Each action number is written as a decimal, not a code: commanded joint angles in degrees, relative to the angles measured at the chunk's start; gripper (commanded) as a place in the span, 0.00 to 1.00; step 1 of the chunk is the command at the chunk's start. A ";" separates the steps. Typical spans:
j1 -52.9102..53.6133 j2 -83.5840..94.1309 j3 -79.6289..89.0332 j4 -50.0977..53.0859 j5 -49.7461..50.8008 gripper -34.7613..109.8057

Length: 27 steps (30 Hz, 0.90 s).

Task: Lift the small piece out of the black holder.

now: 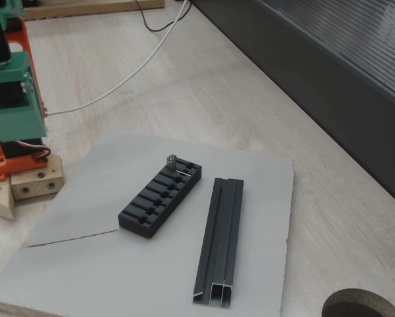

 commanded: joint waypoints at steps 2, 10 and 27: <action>-10.37 0.00 -0.35 1.58 9.05 0.31; -29.62 0.00 -0.35 1.58 32.08 0.31; -44.12 0.00 -0.97 -0.62 82.00 0.31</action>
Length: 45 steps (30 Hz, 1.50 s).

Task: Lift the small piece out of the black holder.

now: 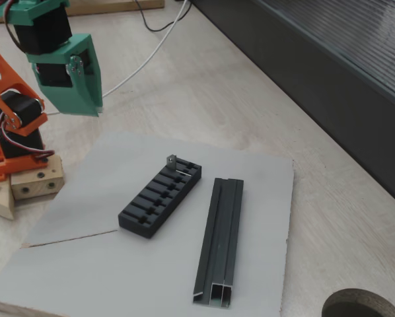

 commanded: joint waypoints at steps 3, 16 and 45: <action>-1.67 0.00 -0.97 -4.57 7.29 0.31; -2.02 0.00 -0.97 -11.51 7.29 0.31; -9.14 -13.36 -0.26 -28.12 7.56 0.32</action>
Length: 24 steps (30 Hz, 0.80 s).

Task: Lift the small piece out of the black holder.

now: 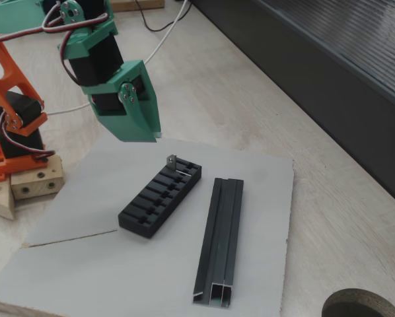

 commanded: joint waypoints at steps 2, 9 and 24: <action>-8.26 1.23 -0.35 2.20 1.05 0.32; -12.74 0.70 -0.26 2.20 10.55 0.31; -13.01 0.70 4.39 1.23 18.11 0.31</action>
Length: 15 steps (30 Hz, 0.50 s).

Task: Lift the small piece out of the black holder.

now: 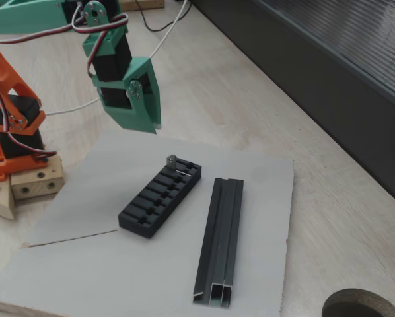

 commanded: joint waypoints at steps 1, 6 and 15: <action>-1.32 1.05 0.53 -0.09 1.05 0.31; -1.23 0.88 0.62 -2.99 1.23 0.31; -5.10 -4.13 0.44 -8.26 1.41 0.32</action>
